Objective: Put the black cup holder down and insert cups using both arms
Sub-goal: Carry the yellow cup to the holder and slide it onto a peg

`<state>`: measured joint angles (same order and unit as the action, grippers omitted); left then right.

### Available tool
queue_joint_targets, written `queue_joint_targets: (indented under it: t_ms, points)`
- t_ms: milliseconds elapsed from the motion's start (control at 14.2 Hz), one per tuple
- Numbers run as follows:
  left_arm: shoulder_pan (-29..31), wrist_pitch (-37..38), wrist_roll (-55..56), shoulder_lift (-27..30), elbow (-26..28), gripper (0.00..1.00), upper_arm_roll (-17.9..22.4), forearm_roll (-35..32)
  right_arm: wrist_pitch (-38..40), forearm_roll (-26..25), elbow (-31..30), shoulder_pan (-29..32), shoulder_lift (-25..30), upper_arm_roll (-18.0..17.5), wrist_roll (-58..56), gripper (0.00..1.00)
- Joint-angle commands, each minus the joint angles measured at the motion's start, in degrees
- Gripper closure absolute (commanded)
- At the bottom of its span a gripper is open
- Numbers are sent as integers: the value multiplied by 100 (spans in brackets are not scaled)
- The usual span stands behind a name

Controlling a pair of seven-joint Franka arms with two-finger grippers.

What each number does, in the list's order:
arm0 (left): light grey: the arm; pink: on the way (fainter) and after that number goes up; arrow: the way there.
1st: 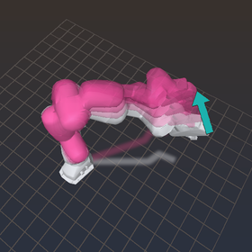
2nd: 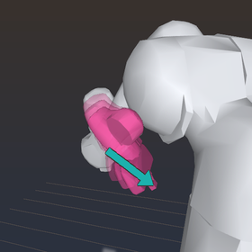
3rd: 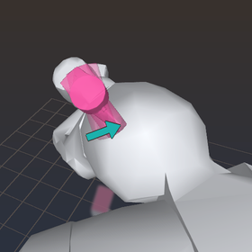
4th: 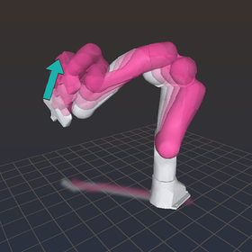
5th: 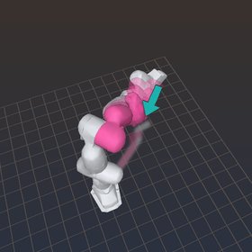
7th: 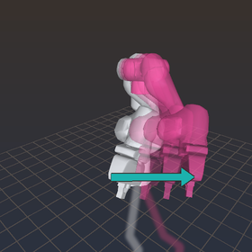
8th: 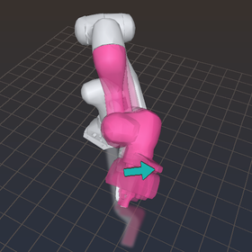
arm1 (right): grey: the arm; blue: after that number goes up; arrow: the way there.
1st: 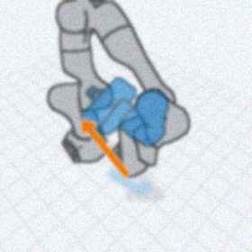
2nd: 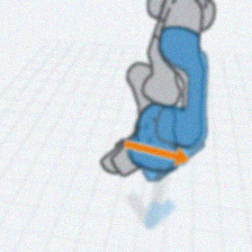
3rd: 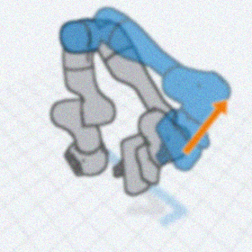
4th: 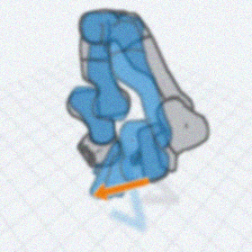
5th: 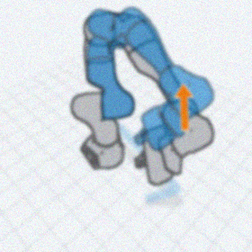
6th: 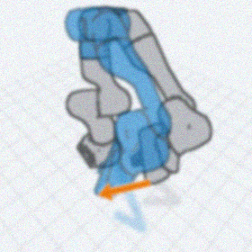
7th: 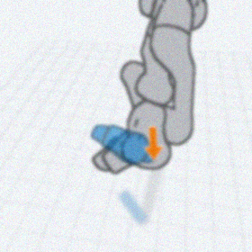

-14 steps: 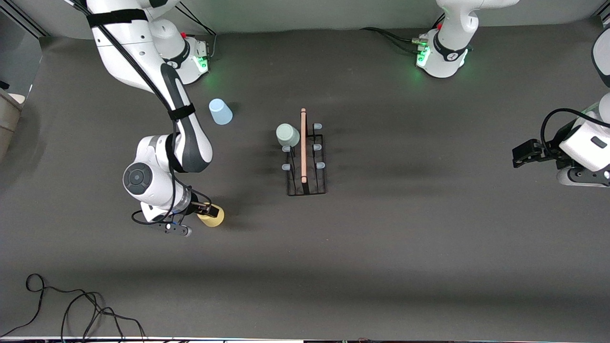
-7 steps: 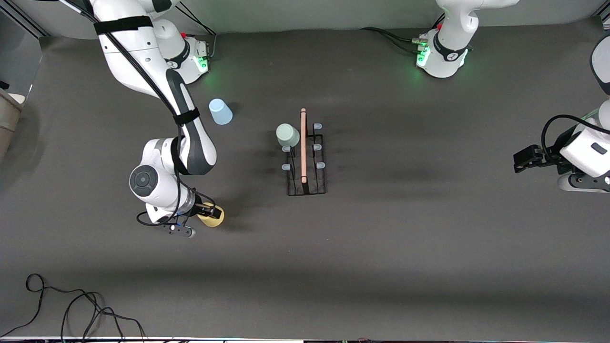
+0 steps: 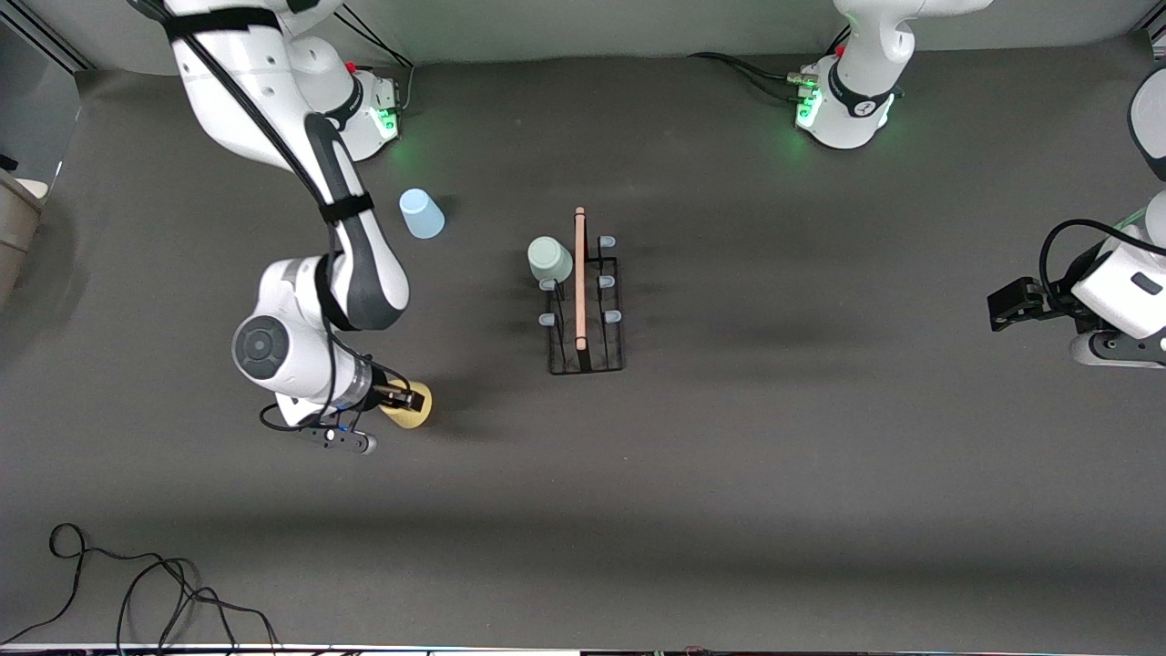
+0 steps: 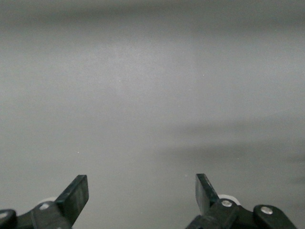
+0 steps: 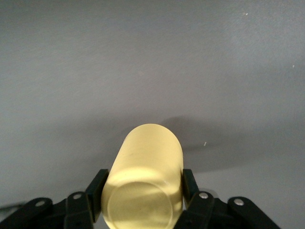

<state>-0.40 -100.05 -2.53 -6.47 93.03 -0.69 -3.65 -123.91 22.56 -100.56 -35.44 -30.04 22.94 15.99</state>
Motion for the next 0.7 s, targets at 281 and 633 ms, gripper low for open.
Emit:
queue_joint_targets:
  t_ms: [281,633]
  points:
    - [-74,706,-2,330,-198,0,-28,154,1079,135,818,-682,534,0,1781,100]
    - [-56,575,-2,357,-198,0,-10,348,896,135,872,-1482,464,9,2890,100]
